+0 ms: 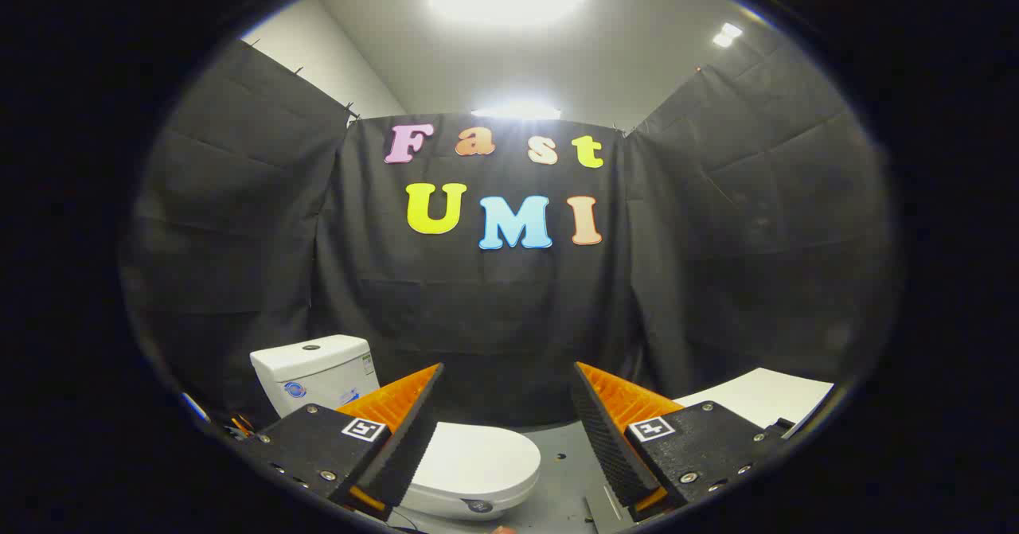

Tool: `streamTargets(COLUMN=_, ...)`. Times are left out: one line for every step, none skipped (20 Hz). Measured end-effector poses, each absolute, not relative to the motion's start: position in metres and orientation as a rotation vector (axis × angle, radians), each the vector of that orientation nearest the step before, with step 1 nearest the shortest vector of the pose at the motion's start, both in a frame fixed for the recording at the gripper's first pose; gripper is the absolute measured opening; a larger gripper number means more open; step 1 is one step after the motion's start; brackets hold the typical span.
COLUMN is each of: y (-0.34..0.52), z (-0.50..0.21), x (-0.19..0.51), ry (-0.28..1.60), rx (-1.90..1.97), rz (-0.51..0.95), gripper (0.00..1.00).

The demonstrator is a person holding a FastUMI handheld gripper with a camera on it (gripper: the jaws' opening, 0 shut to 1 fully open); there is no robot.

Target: Open the toilet lid.

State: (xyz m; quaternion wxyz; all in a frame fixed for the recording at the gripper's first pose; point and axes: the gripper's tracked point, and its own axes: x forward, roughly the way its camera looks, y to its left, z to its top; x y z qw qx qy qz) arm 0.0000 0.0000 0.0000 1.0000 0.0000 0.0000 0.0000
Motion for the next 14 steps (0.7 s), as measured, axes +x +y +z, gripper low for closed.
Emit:
streamTargets(y=0.001, z=-0.005, x=0.002, ry=0.015, rx=0.016, rz=0.009, gripper=0.95)
streamTargets(y=0.003, z=-0.009, x=0.003, ry=0.025, rx=0.034, rz=0.019, gripper=0.95)
streamTargets(y=0.005, z=-0.013, x=0.004, ry=0.034, rx=0.041, rz=0.026, gripper=0.95)
streamTargets(y=0.004, z=-0.016, x=0.005, ry=0.041, rx=0.036, rz=0.026, gripper=0.95)
streamTargets(y=0.001, z=-0.019, x=0.007, ry=0.047, rx=0.02, rz=0.02, gripper=0.95)
streamTargets(y=0.0, z=-0.023, x=0.007, ry=0.053, rx=0.001, rz=0.014, gripper=0.95)
streamTargets(y=-0.002, z=-0.025, x=0.008, ry=0.059, rx=-0.013, rz=0.009, gripper=0.95)
streamTargets(y=-0.002, z=-0.027, x=0.008, ry=0.064, rx=-0.021, rz=0.008, gripper=0.95)
streamTargets(y=-0.001, z=-0.029, x=0.008, ry=0.067, rx=-0.022, rz=0.009, gripper=0.95)
streamTargets(y=-0.001, z=-0.031, x=0.009, ry=0.072, rx=-0.02, rz=0.009, gripper=0.95)
streamTargets(y=-0.001, z=-0.032, x=0.01, ry=0.08, rx=-0.013, rz=0.012, gripper=0.95)
streamTargets(y=0.0, z=-0.035, x=0.011, ry=0.088, rx=-0.004, rz=0.017, gripper=0.95)
streamTargets(y=0.0, z=-0.037, x=0.011, ry=0.094, rx=0.005, rz=0.02, gripper=0.95)
streamTargets(y=-0.001, z=-0.039, x=0.011, ry=0.1, rx=0.013, rz=0.02, gripper=0.95)
